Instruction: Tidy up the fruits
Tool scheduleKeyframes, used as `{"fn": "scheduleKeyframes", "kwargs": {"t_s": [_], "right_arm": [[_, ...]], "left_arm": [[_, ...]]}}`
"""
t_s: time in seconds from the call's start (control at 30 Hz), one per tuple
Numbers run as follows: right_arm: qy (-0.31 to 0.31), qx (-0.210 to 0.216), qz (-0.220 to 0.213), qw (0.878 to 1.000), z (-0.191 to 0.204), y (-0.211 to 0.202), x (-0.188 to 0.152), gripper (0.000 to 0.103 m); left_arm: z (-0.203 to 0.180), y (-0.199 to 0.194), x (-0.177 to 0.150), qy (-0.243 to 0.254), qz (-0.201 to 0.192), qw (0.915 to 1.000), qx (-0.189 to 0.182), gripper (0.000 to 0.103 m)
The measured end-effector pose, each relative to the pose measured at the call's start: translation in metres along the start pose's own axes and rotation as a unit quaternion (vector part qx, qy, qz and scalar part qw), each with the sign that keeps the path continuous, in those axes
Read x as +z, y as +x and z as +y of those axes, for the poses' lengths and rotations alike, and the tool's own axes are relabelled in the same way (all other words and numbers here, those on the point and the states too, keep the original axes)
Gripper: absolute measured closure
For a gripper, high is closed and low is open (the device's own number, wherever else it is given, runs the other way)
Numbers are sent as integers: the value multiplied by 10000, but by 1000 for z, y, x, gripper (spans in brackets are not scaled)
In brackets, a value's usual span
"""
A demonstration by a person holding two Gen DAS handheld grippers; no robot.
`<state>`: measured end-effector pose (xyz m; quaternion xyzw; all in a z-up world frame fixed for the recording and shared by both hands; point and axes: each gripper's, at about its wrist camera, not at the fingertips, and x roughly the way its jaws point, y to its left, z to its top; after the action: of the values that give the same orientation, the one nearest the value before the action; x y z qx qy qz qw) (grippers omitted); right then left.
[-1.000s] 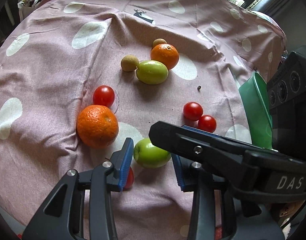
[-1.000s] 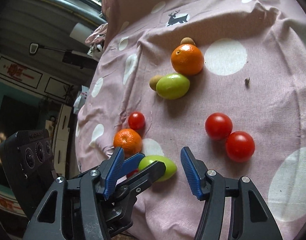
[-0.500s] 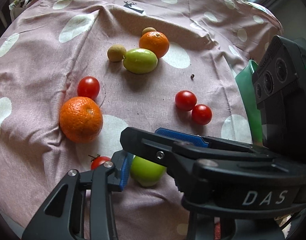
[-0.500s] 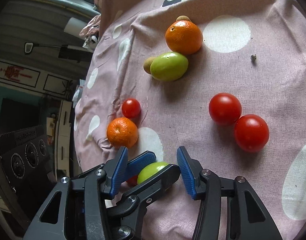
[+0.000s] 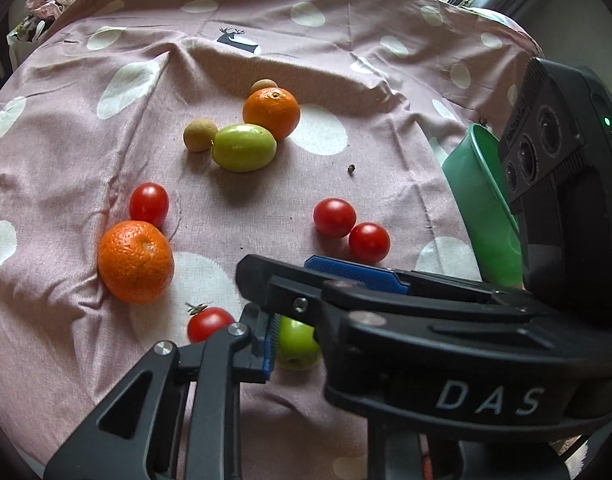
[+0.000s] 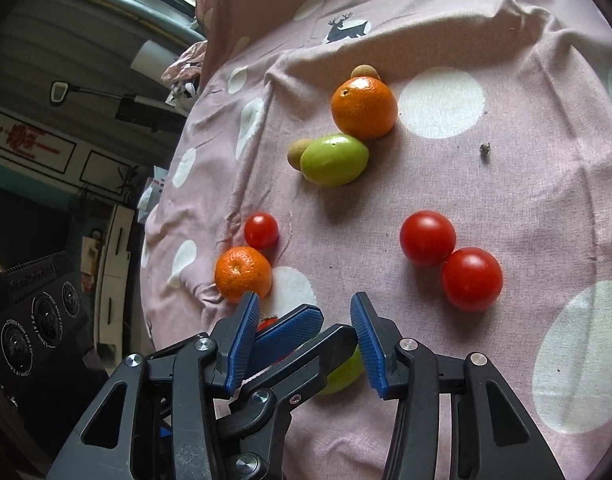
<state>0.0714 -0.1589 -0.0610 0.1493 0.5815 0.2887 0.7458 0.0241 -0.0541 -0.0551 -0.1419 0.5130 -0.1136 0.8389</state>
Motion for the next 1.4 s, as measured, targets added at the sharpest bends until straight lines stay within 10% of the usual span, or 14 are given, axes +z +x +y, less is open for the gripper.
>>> {"fn": "scheduleKeyframes", "kwargs": {"t_s": [0.27,0.73,1.4], "right_arm": [[111,59,-52,9999,-5,-7,0,53],[91,298,310,9990,-2,6,-5,53],[-311,281,-272,9988,11,-20,-2,64]], "left_arm": [[11,-10,-2,-117,261,9996,-80,67],[15,6,-8,-140,685,9976,17,67],[-15,-24,-1,191,-305,9985,411,67]]}}
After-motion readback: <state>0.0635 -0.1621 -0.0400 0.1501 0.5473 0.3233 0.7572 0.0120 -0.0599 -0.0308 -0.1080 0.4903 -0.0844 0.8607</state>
